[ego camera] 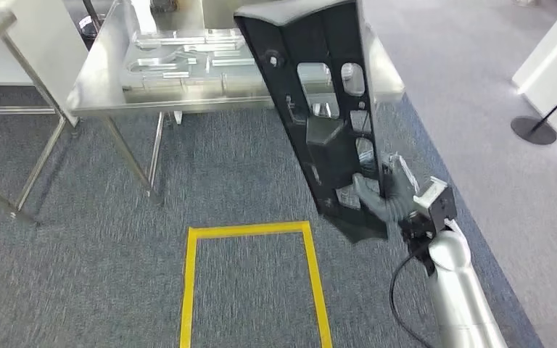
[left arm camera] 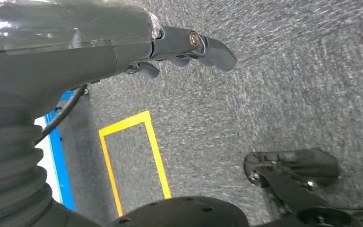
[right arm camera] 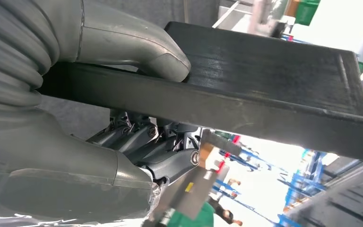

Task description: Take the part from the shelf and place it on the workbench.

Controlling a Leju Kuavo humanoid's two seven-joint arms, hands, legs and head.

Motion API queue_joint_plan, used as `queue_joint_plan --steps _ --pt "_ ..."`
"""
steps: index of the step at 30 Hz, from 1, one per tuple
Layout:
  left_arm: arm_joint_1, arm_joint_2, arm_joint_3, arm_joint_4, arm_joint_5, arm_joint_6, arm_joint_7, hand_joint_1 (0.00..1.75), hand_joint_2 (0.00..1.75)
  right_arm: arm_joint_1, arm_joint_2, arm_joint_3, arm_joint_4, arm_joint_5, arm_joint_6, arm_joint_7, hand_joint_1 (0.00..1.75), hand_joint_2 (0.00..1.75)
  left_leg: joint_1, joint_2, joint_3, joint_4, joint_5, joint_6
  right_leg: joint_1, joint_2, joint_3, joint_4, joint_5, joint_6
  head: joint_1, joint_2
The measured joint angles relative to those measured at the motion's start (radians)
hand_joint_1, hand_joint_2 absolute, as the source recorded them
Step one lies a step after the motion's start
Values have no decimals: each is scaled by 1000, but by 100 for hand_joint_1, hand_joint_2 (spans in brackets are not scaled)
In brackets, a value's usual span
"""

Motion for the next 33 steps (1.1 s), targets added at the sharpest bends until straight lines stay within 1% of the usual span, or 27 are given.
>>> queue_joint_plan --steps 1,3,6,7,8,10,11,12,14,15,16,17,19,20,21,22,24,25,26,27,28,29,30,31,32,33 --pt "-1 0 0 0 0 0 0 0 175 -3 -2 0 3 0 0 -1 141 175 -1 0 7 1 0 -6 2 1 4 -4 -7 -6 1 0" --pt "-2 0 0 0 0 0 0 0 175 -6 -5 0 5 0 0 -2 141 175 -2 1 13 5 5 -12 0 2 10 -10 -9 -15 2 0" --pt "-2 0 0 0 0 0 -1 0 175 -6 -6 0 6 0 0 -2 141 175 -2 1 13 7 8 -14 -1 2 13 -10 -10 -17 2 0" --pt "-3 0 0 0 0 -1 -1 0 175 -8 -7 -1 6 0 0 -3 141 175 -3 1 7 25 8 -16 -4 2 23 -13 -13 -19 1 0" --pt "-8 0 1 0 0 -2 -2 0 175 -11 -9 -1 7 0 -1 -3 141 175 -3 2 -39 99 -19 -22 -6 2 44 -15 -25 -23 1 0" --pt "-19 0 1 0 0 -5 -4 0 175 -17 -12 -1 8 1 -4 -4 141 175 -3 3 -141 240 -76 -35 -10 2 94 -19 -59 -29 0 0" --pt "-22 0 1 0 1 -5 -5 0 175 -18 -13 -1 8 2 -7 -3 141 175 -2 4 -182 271 -93 -39 -10 3 115 -19 -77 -31 0 0" --pt "-23 0 2 0 0 -5 -5 0 175 -18 -13 -1 8 4 -10 -3 141 175 -2 4 -176 226 -67 -37 -9 3 131 -19 -88 -30 0 0" --pt "-19 0 2 0 -1 -6 -4 0 175 -19 -14 -3 8 7 -16 -2 141 175 -5 5 -149 101 34 -27 -7 5 161 -19 -111 -26 1 0" --pt "-17 0 2 0 -1 -6 -3 0 175 -21 -14 -4 8 7 -18 -2 141 175 -7 7 -139 58 67 -19 -7 7 171 -20 -121 -21 1 0" --pt "-16 0 2 0 -1 -6 -3 0 175 -23 -15 -5 7 8 -18 -1 141 175 -10 8 -132 34 89 -11 -6 9 180 -21 -131 -15 1 0" --pt "-15 -1 2 0 -1 -7 -2 0 175 -25 -15 -5 7 9 -19 -1 141 175 -12 8 -128 29 87 -3 -6 11 186 -18 -133 -8 1 0" --pt "-16 -3 2 0 -2 -7 -2 0 175 -28 -18 -7 5 9 -19 0 141 175 -9 6 -106 17 84 11 -6 12 188 4 -130 5 1 0" --pt "-15 -4 2 0 -2 -7 -1 0 175 -31 -20 -7 4 9 -19 0 141 175 -7 6 -94 11 81 16 -7 11 176 35 -126 10 1 0" --pt "-15 -5 2 0 -2 -7 -1 0 175 -35 -21 -8 3 9 -19 0 141 175 -4 5 -81 6 77 19 -8 9 152 76 -130 16 1 0" --pt "-14 -6 2 0 -2 -7 -1 0 175 -38 -23 -9 2 9 -19 0 141 175 -3 5 -71 3 71 21 -11 8 113 132 -141 22 1 0" --pt "-10 -6 2 0 -2 -7 0 0 175 -40 -24 -11 2 10 -20 0 141 175 -1 5 -54 1 55 22 -17 8 18 239 -186 32 1 0" --pt "-9 -7 2 0 -3 -7 0 0 175 -40 -24 -12 2 11 -20 0 141 175 -1 3 -44 1 44 21 -20 7 -20 266 -206 36 1 0" --pt "-7 -7 2 0 -3 -6 0 0 175 -38 -24 -14 3 14 -20 0 141 175 1 2 -30 1 32 20 -23 7 -44 261 -211 38 1 0" --pt "-6 -7 2 0 -4 -6 0 0 175 -37 -24 -16 3 16 -21 0 141 175 2 1 -14 1 19 17 -24 5 -52 223 -189 39 1 0" --pt "-4 -8 2 0 -5 -5 1 0 175 -35 -25 -19 2 19 -22 0 141 175 4 0 2 1 5 14 -25 3 -46 161 -141 39 1 0" --pt "-2 -8 2 0 -6 -5 2 0 175 -31 -26 -22 2 21 -24 0 141 175 4 0 21 2 -9 10 -25 -1 -38 98 -76 36 1 0" --pt "0 -8 2 0 -7 -4 3 0 175 -27 -28 -27 2 22 -25 0 141 175 4 -1 33 0 -22 5 -22 -5 -30 50 -25 31 2 0" --pt "1 -8 2 0 -9 -3 3 0 175 -23 -29 -31 1 23 -27 0 141 175 4 -1 43 -5 -32 -1 -19 -8 -24 22 9 24 2 0" --pt "1 -8 2 0 -12 -2 4 0 175 -20 -31 -35 -2 24 -29 -1 141 175 3 -1 52 -7 -37 -7 -16 -8 -20 12 19 16 3 0" --pt "1 -8 2 0 -14 -2 4 0 175 -17 -33 -38 -7 25 -31 -1 141 175 2 -2 55 -6 -35 -13 -14 -6 -12 7 10 7 3 0"
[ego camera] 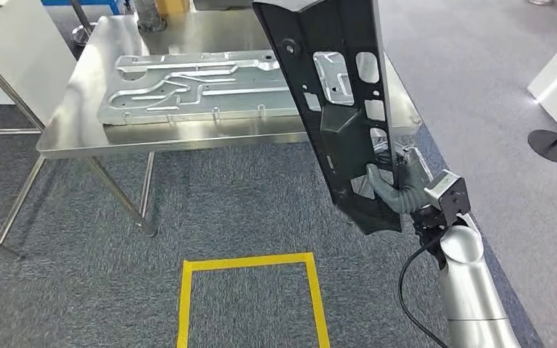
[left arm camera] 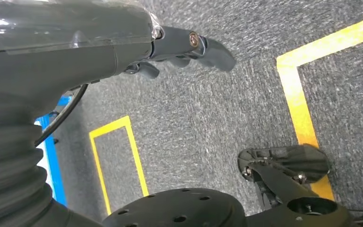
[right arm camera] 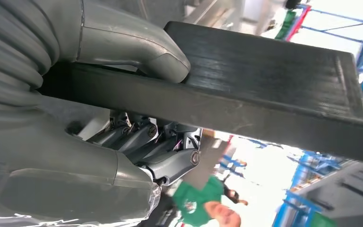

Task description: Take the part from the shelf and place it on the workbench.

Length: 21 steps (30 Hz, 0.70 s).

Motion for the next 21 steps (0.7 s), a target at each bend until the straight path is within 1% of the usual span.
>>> queue_joint_plan --steps 1,2,3,4,5,6,7,8,9,10,12,13,14,15,16,17,18,19,20,21 --pt "-1 1 0 0 -3 1 1 0 175 3 -2 -4 -7 0 -2 0 141 175 0 1 -1 13 5 -5 -2 3 11 -6 -4 -7 0 0" --pt "-1 1 0 0 -5 1 1 0 175 6 -3 -8 -14 1 -3 0 141 175 0 2 -11 46 17 -9 -4 5 24 -12 -11 -14 0 0" --pt "-3 2 0 0 -7 1 2 0 175 8 -4 -11 -21 1 -4 0 141 175 0 2 -38 94 24 -14 -5 6 38 -16 -19 -20 0 0" --pt "-6 2 0 0 -6 0 2 0 175 10 -4 -14 -27 1 -4 0 141 175 1 2 -80 157 19 -18 -6 6 52 -19 -29 -24 0 0" --pt "-10 2 0 0 -5 0 3 0 175 13 -4 -15 -31 1 -4 1 141 175 1 2 -126 220 -1 -22 -6 6 66 -20 -41 -28 -1 0" --pt "-15 2 0 0 -3 0 3 0 175 17 -4 -16 -34 2 -3 1 141 175 1 2 -171 271 -37 -25 -6 7 80 -20 -53 -29 -1 0" --pt "-20 2 0 0 -1 0 3 0 175 20 -4 -17 -36 2 -1 2 141 175 1 2 -205 299 -76 -27 -5 7 95 -20 -67 -30 -1 0" --pt "-23 2 0 0 0 0 3 0 175 22 -4 -17 -37 3 0 3 141 175 1 2 -225 299 -103 -27 -5 8 113 -21 -80 -30 -1 0" --pt "-25 2 0 0 1 1 3 0 175 23 -4 -17 -37 3 0 4 141 175 1 2 -234 275 -108 -26 -5 9 132 -21 -95 -29 -1 0" --pt "-26 2 0 0 1 1 3 0 175 23 -4 -17 -37 4 0 6 141 175 0 3 -234 227 -77 -23 -5 10 152 -21 -110 -27 -1 0" --pt "-25 3 0 0 2 1 4 0 175 24 -4 -17 -36 4 1 7 141 175 -2 4 -234 112 61 -13 -3 13 181 -20 -138 -21 -1 0" --pt "-25 3 0 0 2 1 4 0 175 24 -4 -17 -36 4 1 7 141 175 -5 5 -234 73 121 -7 -2 15 191 -20 -152 -16 -1 0" --pt "-25 3 1 0 3 1 4 0 175 24 -4 -17 -36 4 1 8 141 175 -7 5 -234 52 156 0 -1 17 197 -18 -160 -9 0 0" --pt "-25 2 1 0 4 1 4 0 175 24 -4 -18 -37 4 2 8 141 175 -9 5 -229 45 159 7 0 19 204 -14 -163 -2 -1 0" --pt "-26 1 1 0 4 1 5 0 175 23 -4 -18 -39 5 2 9 141 175 -8 4 -217 41 156 13 -1 19 204 -4 -162 4 -1 0" --pt "-25 0 1 0 3 1 5 0 175 22 -5 -19 -41 4 2 8 141 175 -6 3 -203 35 151 18 -1 19 196 23 -152 9 -1 0" --pt "-25 -1 1 0 2 1 5 0 175 20 -6 -19 -42 4 1 8 141 175 -3 3 -187 29 145 22 -2 18 173 65 -144 14 -1 0" --pt "-23 -1 1 0 1 1 6 0 175 18 -6 -21 -44 4 1 8 141 175 -1 3 -171 23 137 24 -2 17 135 123 -144 18 -1 0" --pt "-21 -2 1 0 0 1 6 0 175 17 -6 -22 -45 4 1 8 141 175 0 3 -156 18 126 26 -4 15 88 185 -156 22 0 0" --pt "-19 -2 1 0 0 1 6 0 175 17 -7 -23 -45 4 1 7 141 175 0 2 -142 16 115 27 -5 14 41 235 -183 25 -1 0"
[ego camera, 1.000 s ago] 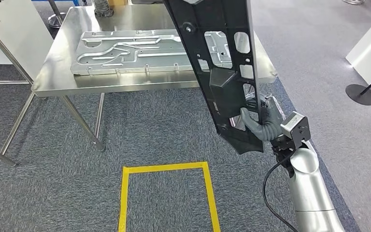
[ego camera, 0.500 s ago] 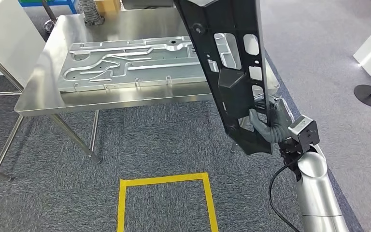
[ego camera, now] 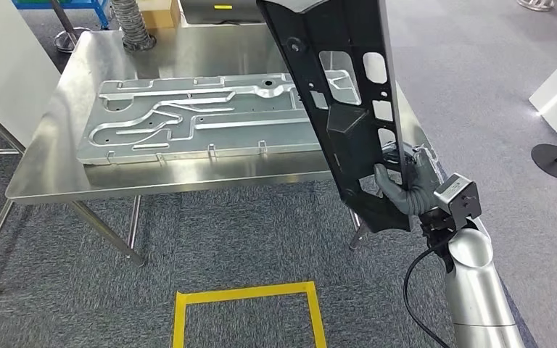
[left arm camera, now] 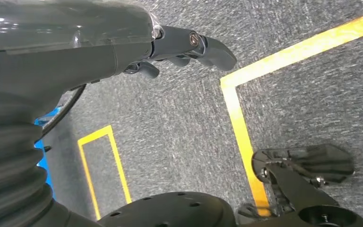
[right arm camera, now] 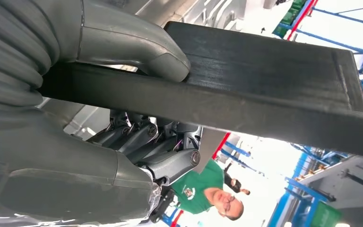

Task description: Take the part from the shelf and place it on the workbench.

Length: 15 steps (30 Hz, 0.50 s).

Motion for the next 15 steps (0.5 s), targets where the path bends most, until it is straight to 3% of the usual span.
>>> queue_joint_plan --steps 2,3,4,5,7,8,9,10,11,13,14,15 --pt "5 0 0 0 -1 0 0 0 175 3 0 -1 0 0 1 0 141 175 0 -3 34 -2 -28 0 -2 -1 -70 36 -62 5 0 0" --pt "7 -1 0 0 -2 0 0 0 175 5 0 -2 0 0 1 0 141 175 0 -5 54 -2 -43 0 -2 -1 -87 14 -72 6 0 0" --pt "10 -1 0 0 -5 0 1 0 175 6 -1 -2 -1 0 2 0 141 175 0 -7 76 -2 -61 -2 -1 -2 -93 -30 -54 4 0 0" --pt "14 -1 0 0 -7 0 1 0 175 7 -2 -3 -1 0 2 0 141 175 0 -8 96 -4 -79 -3 2 -3 -93 -93 9 -2 0 0" --pt "20 -2 0 0 -12 0 1 0 175 11 -6 -7 -2 0 4 1 141 175 -2 -10 129 -4 -113 -10 11 -3 -90 -193 159 -19 1 0" --pt "21 -3 0 1 -13 1 1 0 175 13 -9 -9 -4 0 5 2 141 175 -3 -12 141 -9 -124 -14 15 -3 -88 -217 209 -27 1 0" --pt "20 -3 0 1 -15 1 1 0 175 12 -11 -10 -7 0 7 3 141 175 -4 -12 152 -11 -126 -20 17 -2 -83 -223 218 -35 1 0" --pt "19 -3 0 0 -16 2 2 0 175 9 -13 -11 -12 1 9 4 141 175 -6 -12 154 -8 -120 -26 15 -1 -72 -227 209 -42 0 0" --pt "18 -2 0 0 -17 2 2 0 175 5 -14 -11 -16 0 11 3 141 175 -6 -11 148 15 -106 -32 13 0 -59 -236 202 -49 0 0" --pt "14 -1 0 0 -17 2 2 0 175 -8 -14 -11 -17 1 13 3 141 175 -7 -6 84 124 -75 -43 8 2 -25 -255 186 -60 -1 0" --pt "11 -1 0 0 -15 3 0 0 175 -14 -14 -9 -14 1 13 3 141 175 -6 -5 37 190 -81 -47 7 1 -7 -262 175 -63 0 0" --pt "6 0 0 0 -13 3 -1 0 175 -20 -15 -7 -11 1 13 4 141 175 -6 -4 -8 242 -110 -51 6 1 11 -266 162 -64 -1 0"
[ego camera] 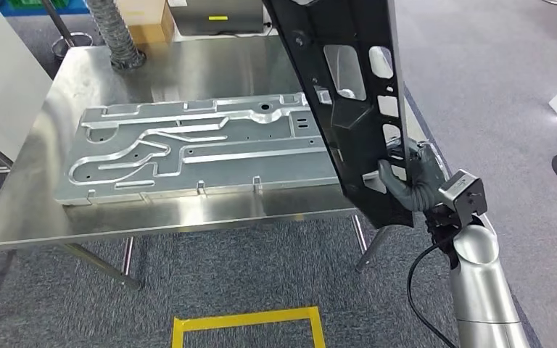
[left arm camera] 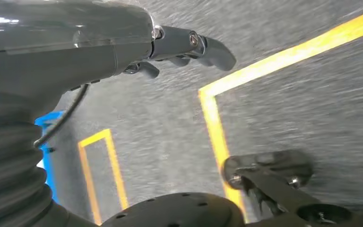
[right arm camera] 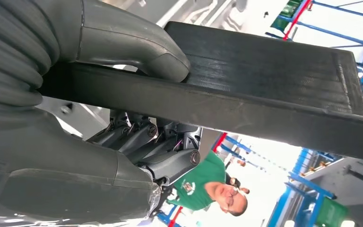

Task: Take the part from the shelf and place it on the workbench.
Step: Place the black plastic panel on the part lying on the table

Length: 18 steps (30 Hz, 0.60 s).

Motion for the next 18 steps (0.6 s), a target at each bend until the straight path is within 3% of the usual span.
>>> queue_joint_plan --steps 2,3,4,5,7,8,9,10,12,14,16,18 --pt "-9 0 0 0 2 0 -2 0 175 -10 0 6 7 0 0 1 141 175 0 1 -60 36 -91 -4 0 -1 40 -4 -31 0 0 0" --pt "-11 0 0 0 2 0 -3 0 175 -15 0 10 11 -1 0 2 141 175 0 1 -73 19 -119 -5 0 -1 62 -4 -47 1 0 0" --pt "-12 1 0 0 2 0 -5 0 175 -22 -1 14 15 -4 0 3 141 175 0 1 -78 -18 -115 -4 0 -1 84 -4 -64 2 0 0" --pt "-12 1 0 0 3 0 -6 0 175 -32 -2 18 20 -9 1 6 141 175 0 2 -80 -71 -68 -2 0 -1 104 -4 -80 4 0 0" --pt "-10 2 0 0 3 -1 -9 0 175 -52 -6 28 37 -25 3 10 141 175 -1 5 -83 -183 91 9 3 2 135 -1 -111 11 0 0" --pt "-11 1 0 0 3 -1 -10 0 175 -59 -9 33 45 -33 6 10 141 175 -2 5 -83 -214 150 16 5 3 143 -1 -124 17 0 0" --pt "-12 1 0 0 3 -1 -10 0 175 -64 -13 37 52 -39 7 9 141 175 -4 5 -82 -230 177 23 6 4 150 2 -133 22 0 0" --pt "-13 0 0 0 3 -1 -10 0 175 -68 -17 40 57 -41 8 5 141 175 -5 4 -74 -229 171 31 6 4 150 8 -133 28 0 0" --pt "-13 -3 0 0 3 0 -9 0 175 -77 -25 47 65 -40 7 -5 141 175 -2 1 -55 -239 161 41 3 3 122 72 -114 38 0 0" --pt "-11 -5 0 0 2 0 -9 0 175 -90 -27 54 77 -39 3 -13 141 175 2 0 -29 -248 146 47 1 0 41 192 -109 47 0 0" --pt "-7 -6 0 0 1 1 -9 0 175 -105 -29 63 91 -40 0 -10 141 175 3 -1 -4 -251 125 50 -2 -1 -50 292 -160 54 0 0" --pt "-4 -6 0 0 -2 0 -9 0 175 -121 -35 70 105 -45 -1 5 141 175 3 -4 28 -251 100 50 -5 -2 -104 303 -211 57 0 0"
